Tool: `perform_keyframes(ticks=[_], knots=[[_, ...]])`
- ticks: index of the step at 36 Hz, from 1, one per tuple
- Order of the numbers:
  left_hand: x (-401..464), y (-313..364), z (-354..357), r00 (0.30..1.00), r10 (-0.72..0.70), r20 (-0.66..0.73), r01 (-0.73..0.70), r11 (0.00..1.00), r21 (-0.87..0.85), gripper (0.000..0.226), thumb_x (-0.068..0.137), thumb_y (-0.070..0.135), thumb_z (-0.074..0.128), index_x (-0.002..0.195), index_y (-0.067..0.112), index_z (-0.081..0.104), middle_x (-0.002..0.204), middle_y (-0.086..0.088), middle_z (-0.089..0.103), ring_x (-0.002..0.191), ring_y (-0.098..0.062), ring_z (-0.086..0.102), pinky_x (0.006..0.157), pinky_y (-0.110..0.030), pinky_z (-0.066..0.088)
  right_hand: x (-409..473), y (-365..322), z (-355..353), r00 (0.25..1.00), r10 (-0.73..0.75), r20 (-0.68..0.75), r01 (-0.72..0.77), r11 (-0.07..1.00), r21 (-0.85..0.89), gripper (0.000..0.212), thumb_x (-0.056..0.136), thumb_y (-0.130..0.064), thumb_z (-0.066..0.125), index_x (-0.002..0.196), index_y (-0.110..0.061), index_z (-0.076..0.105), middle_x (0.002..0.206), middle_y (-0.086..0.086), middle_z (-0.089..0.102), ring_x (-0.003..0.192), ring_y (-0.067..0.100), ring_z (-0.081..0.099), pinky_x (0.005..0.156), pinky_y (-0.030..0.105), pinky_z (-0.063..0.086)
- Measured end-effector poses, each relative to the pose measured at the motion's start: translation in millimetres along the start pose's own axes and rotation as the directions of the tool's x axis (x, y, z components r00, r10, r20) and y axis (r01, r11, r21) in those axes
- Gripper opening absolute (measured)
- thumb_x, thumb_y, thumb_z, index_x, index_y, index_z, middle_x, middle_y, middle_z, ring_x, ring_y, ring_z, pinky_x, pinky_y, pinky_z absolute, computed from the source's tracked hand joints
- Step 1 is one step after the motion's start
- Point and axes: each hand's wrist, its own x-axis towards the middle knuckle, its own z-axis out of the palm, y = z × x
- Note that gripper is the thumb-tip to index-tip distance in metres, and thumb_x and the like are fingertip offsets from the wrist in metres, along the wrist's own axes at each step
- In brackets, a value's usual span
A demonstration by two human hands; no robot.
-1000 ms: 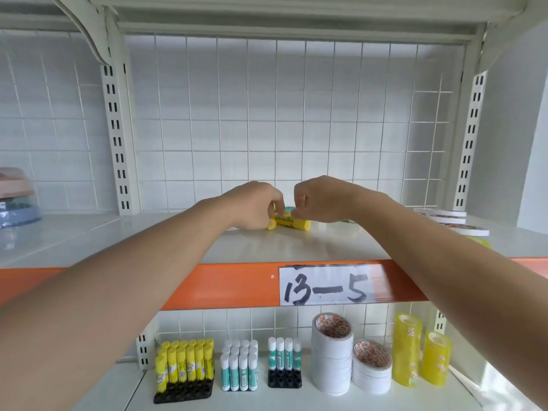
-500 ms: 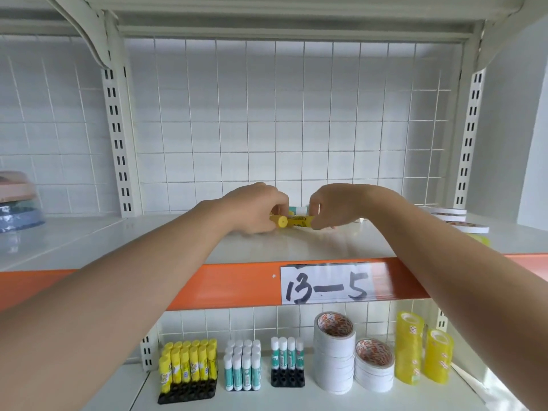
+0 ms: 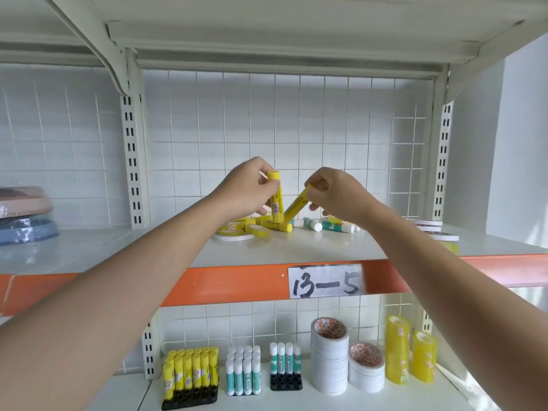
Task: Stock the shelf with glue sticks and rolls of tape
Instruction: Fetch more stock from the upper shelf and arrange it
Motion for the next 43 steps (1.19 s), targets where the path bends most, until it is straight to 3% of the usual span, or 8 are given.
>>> perform_keyframes(ticks=[10, 15, 24, 28, 30, 35, 39, 43], knots=[[-59, 27, -26, 0.976, 0.157, -0.148, -0.176, 0.976, -0.129, 0.012, 0.094, 0.019, 0.059, 0.106, 0.024, 0.059, 0.084, 0.005, 0.067, 0.078, -0.025, 0.066, 0.07, -0.041, 0.057, -59, -47, -9, 0.949, -0.089, -0.303, 0.157, 0.965, 0.208, 0.016, 0.089, -0.018, 0.058, 0.102, -0.019, 0.048, 0.081, 0.0, 0.07, 0.077, 0.021, 0.066, 0.076, 0.045, 0.055], [-105, 18, -26, 0.964, 0.207, -0.167, -0.242, 0.942, -0.232, 0.017, 0.09, 0.016, 0.065, 0.103, 0.026, 0.064, 0.076, 0.013, 0.067, 0.078, -0.01, 0.064, 0.071, -0.041, 0.057, -107, -65, -4, 0.901, -0.214, -0.378, 0.272, 0.956, 0.107, 0.014, 0.09, -0.014, 0.061, 0.094, -0.017, 0.048, 0.083, -0.007, 0.067, 0.076, 0.007, 0.064, 0.067, 0.02, 0.047], [-166, -18, -3, 0.975, 0.183, -0.123, -0.214, 0.92, -0.329, 0.023, 0.087, 0.014, 0.069, 0.099, 0.033, 0.063, 0.078, 0.013, 0.066, 0.074, -0.006, 0.061, 0.069, -0.035, 0.055, -182, -50, 37, 0.874, -0.262, -0.409, 0.279, 0.96, -0.021, 0.02, 0.085, -0.016, 0.063, 0.095, -0.023, 0.047, 0.082, -0.018, 0.064, 0.074, 0.004, 0.061, 0.066, 0.014, 0.047], [-190, -34, 11, 0.986, 0.142, -0.09, -0.164, 0.934, -0.317, 0.023, 0.086, 0.013, 0.07, 0.096, 0.033, 0.064, 0.086, 0.017, 0.067, 0.078, 0.0, 0.062, 0.064, -0.021, 0.051, -211, -28, 60, 0.889, -0.217, -0.402, 0.225, 0.974, -0.029, 0.023, 0.084, -0.022, 0.062, 0.096, -0.033, 0.047, 0.082, -0.018, 0.063, 0.073, 0.004, 0.06, 0.066, 0.017, 0.049], [-202, -37, 18, 0.988, 0.131, -0.076, -0.149, 0.937, -0.316, 0.023, 0.086, 0.012, 0.069, 0.093, 0.033, 0.064, 0.087, 0.015, 0.067, 0.075, -0.002, 0.064, 0.06, -0.013, 0.048, -223, -16, 71, 0.905, -0.197, -0.376, 0.212, 0.977, -0.001, 0.018, 0.084, -0.022, 0.062, 0.098, -0.027, 0.051, 0.081, -0.011, 0.064, 0.072, 0.006, 0.06, 0.065, 0.018, 0.049], [-225, -47, 42, 0.993, 0.119, 0.004, -0.111, 0.941, -0.32, 0.02, 0.086, 0.009, 0.069, 0.095, 0.027, 0.065, 0.087, 0.012, 0.067, 0.071, -0.015, 0.064, 0.058, -0.026, 0.05, -240, 15, 96, 0.942, -0.158, -0.296, 0.163, 0.987, -0.008, 0.018, 0.084, -0.018, 0.062, 0.099, -0.02, 0.053, 0.083, -0.01, 0.064, 0.074, 0.0, 0.059, 0.066, 0.026, 0.05], [-232, -74, 69, 0.999, 0.009, 0.037, 0.003, 0.952, -0.307, 0.024, 0.087, 0.005, 0.067, 0.09, 0.029, 0.063, 0.082, 0.007, 0.067, 0.069, -0.006, 0.063, 0.054, -0.012, 0.043, -243, 43, 118, 0.969, -0.104, -0.223, 0.117, 0.992, 0.047, 0.017, 0.085, -0.019, 0.061, 0.1, -0.02, 0.054, 0.086, -0.006, 0.064, 0.075, 0.002, 0.059, 0.066, 0.03, 0.051], [-240, -112, 98, 0.994, -0.077, 0.075, 0.093, 0.969, -0.228, 0.021, 0.089, 0.005, 0.065, 0.093, 0.026, 0.061, 0.083, 0.006, 0.067, 0.076, -0.006, 0.063, 0.061, -0.017, 0.047, -244, 72, 147, 0.989, -0.082, -0.124, 0.093, 0.991, 0.091, 0.017, 0.086, -0.027, 0.058, 0.099, -0.016, 0.056, 0.088, -0.005, 0.064, 0.076, 0.005, 0.061, 0.065, 0.027, 0.05]])
